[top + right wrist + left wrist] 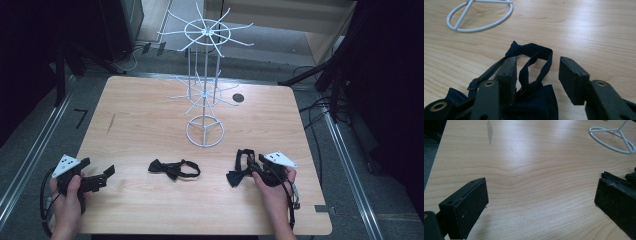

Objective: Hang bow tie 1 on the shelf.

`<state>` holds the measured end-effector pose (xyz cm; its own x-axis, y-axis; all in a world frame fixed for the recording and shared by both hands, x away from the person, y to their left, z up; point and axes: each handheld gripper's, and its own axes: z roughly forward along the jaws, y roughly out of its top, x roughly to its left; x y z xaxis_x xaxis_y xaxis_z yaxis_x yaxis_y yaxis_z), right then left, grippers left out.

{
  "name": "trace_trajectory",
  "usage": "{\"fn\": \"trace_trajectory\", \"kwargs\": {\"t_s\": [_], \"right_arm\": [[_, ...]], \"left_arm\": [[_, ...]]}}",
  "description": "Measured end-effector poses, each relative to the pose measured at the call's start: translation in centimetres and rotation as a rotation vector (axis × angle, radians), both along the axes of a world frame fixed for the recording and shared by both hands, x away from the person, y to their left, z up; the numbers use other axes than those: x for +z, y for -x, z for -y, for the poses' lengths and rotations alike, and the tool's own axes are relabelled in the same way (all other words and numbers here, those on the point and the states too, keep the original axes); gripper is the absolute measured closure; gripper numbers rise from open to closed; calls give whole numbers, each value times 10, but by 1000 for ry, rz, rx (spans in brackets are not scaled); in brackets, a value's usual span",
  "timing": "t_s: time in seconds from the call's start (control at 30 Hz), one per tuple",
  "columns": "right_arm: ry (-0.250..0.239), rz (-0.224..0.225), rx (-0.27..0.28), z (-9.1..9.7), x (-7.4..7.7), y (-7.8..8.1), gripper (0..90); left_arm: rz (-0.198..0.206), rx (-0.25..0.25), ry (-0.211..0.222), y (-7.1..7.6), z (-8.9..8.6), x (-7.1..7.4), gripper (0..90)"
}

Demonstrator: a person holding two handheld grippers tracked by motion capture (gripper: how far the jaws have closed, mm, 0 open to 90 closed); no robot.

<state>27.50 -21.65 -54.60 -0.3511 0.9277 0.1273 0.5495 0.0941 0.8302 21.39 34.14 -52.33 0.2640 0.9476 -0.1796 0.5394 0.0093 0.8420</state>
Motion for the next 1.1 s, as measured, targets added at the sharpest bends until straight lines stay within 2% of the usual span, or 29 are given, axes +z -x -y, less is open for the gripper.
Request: {"fn": "trace_trajectory", "kwargs": {"t_s": [0.13,0.3,0.43,0.53,0.7,0.77,0.8,0.83,0.93,0.97,1.03,1.1], "right_arm": [[25,-16,9,-3,0,-1,598],[62,-82,-9,-3,-2,-3,699],[86,-75,-35,-4,-2,-2,796],[95,-75,-37,-5,-2,-2,822],[-3,-111,-66,0,-3,-6,869],[-73,-131,-76,5,-4,-7,877],[-92,-138,-78,7,-5,-7,882],[-66,-134,-71,5,-4,-7,884],[81,-120,-65,-7,1,-6,888],[109,-121,-61,-10,2,-7,893],[100,-126,-57,-9,2,-9,900],[65,-120,-53,-6,1,-12,900]], "left_arm": [[1,-1,0,0,0,0,0],[1,-2,0,0,0,0,0],[0,-2,0,0,0,0,0],[0,-2,-1,0,0,0,0],[3,2,-6,2,1,0,0],[7,1,-4,2,1,0,0],[7,0,-5,2,0,0,0],[5,0,-3,2,0,0,0],[4,-1,-3,2,0,0,0],[5,-1,-3,2,0,0,0],[6,-1,-3,2,0,0,0],[5,-1,-4,2,0,0,0]]}}
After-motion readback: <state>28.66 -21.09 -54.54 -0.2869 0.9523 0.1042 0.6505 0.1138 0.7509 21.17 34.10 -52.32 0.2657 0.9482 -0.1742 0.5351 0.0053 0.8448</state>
